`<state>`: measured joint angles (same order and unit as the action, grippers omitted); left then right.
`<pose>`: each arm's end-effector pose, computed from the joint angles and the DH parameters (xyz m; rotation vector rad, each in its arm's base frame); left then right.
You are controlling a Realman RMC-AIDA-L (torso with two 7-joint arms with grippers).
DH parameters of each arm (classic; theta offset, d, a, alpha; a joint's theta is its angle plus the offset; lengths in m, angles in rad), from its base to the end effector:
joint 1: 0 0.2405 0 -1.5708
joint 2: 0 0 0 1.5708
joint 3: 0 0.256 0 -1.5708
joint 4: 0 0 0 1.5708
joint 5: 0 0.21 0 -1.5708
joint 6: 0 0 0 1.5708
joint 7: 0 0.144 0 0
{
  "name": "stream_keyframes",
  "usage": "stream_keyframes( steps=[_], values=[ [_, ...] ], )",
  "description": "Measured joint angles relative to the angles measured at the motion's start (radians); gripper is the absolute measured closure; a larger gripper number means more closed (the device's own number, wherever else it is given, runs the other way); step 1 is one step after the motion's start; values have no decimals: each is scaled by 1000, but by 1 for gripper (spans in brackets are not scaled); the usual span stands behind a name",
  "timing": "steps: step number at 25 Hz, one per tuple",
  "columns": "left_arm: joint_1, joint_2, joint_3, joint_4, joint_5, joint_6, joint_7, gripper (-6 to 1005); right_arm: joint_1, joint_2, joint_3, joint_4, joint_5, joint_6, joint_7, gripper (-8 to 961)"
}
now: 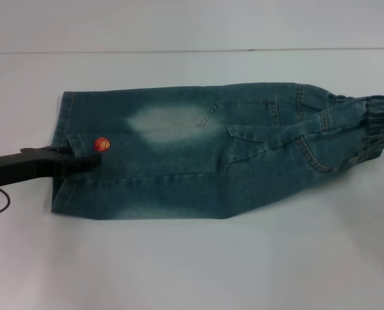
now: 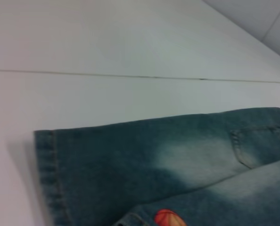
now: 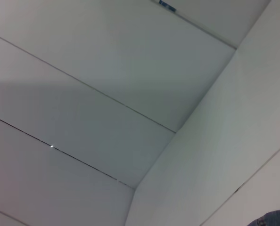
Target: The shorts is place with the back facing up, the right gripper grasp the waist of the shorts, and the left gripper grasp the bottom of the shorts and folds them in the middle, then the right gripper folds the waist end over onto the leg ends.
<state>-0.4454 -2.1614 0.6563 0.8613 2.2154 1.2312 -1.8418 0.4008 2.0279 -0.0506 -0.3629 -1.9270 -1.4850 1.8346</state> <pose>-0.3132 0.3412 0.0087 -2.2931 -1.1810 -0.3968 0.3552 0.2981 0.0507 -1.6519 1.5935 1.3676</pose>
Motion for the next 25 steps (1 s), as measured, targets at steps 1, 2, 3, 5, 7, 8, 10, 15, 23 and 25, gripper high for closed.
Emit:
stream_keyframes(
  steps=[1, 2, 3, 5, 7, 8, 10, 15, 23, 25],
  values=[
    [0, 0, 0, 2, 0, 8, -2, 187, 0, 0, 0, 0, 0, 0, 0, 917],
    [0, 0, 0, 7, 0, 18, -8, 187, 0, 0, 0, 0, 1, 0, 0, 916],
    [1, 0, 0, 19, 0, 29, -19, 187, -1, 0, 0, 1, 1, 0, 0, 916],
    [3, 0, 0, 30, 0, 33, -24, 187, 0, 0, -1, 1, 1, 0, -1, 915],
    [8, 0, 0, 46, 1, 40, -32, 187, 2, 0, -1, 2, 0, 0, -4, 914],
    [10, 0, 0, 53, 5, 42, -41, 187, 2, 1, -1, 2, -1, 0, -5, 914],
    [11, 0, -1, 67, 18, 53, -66, 187, 4, 2, -2, 2, -1, 0, -8, 913],
    [13, 1, -2, 79, 28, 78, -77, 186, 4, 3, -2, 2, -1, 1, -9, 910],
    [2, 5, -3, 92, 53, 77, -127, 186, 4, 3, -2, 2, -1, 2, -9, 907],
    [-3, 7, -3, 90, 56, 73, -130, 186, 4, 3, -2, 2, -1, 4, -10, 906]
  ],
)
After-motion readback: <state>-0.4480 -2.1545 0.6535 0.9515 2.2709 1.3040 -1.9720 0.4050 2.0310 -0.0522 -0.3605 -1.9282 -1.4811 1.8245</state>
